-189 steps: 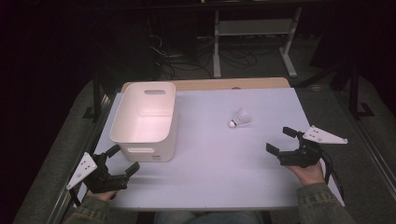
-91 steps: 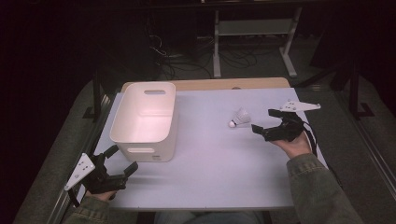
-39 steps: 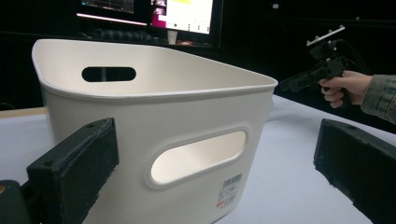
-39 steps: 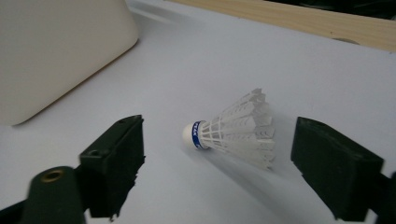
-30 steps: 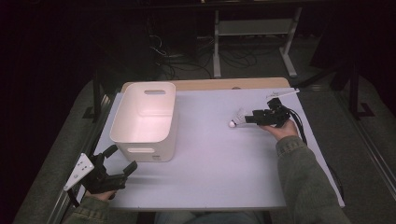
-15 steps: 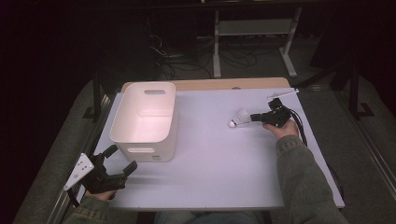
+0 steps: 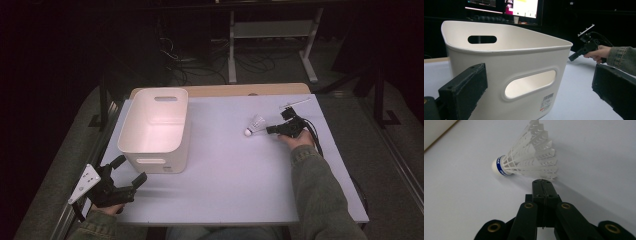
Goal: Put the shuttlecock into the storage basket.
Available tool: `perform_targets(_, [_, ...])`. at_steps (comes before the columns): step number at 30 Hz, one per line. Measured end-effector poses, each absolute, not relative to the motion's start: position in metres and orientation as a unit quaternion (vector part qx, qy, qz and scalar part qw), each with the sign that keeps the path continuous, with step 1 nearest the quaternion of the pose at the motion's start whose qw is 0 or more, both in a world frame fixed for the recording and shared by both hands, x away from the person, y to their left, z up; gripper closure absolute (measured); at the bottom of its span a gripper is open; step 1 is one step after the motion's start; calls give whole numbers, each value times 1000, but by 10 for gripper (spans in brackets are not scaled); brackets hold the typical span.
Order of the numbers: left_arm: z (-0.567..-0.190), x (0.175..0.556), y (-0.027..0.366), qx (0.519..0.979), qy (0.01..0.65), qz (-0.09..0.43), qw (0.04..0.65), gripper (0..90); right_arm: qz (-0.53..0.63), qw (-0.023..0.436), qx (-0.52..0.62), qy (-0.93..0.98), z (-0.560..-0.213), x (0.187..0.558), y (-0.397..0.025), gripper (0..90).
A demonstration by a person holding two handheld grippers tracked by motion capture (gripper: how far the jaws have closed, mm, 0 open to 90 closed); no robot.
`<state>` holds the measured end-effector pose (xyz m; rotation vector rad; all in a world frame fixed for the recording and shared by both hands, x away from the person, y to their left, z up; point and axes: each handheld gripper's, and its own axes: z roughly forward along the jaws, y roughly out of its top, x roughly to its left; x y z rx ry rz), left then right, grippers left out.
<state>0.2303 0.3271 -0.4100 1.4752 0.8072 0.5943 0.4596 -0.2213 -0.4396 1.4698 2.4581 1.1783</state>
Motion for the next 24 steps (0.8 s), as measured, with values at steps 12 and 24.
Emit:
perform_targets(12, [-410,230,327,641,354,257,631,0,377,22,473,796,-433,480,-203,890])
perform_targets(24, [-410,230,327,642,351,258,631,0,376,13,477,794,-437,496,-189,890])
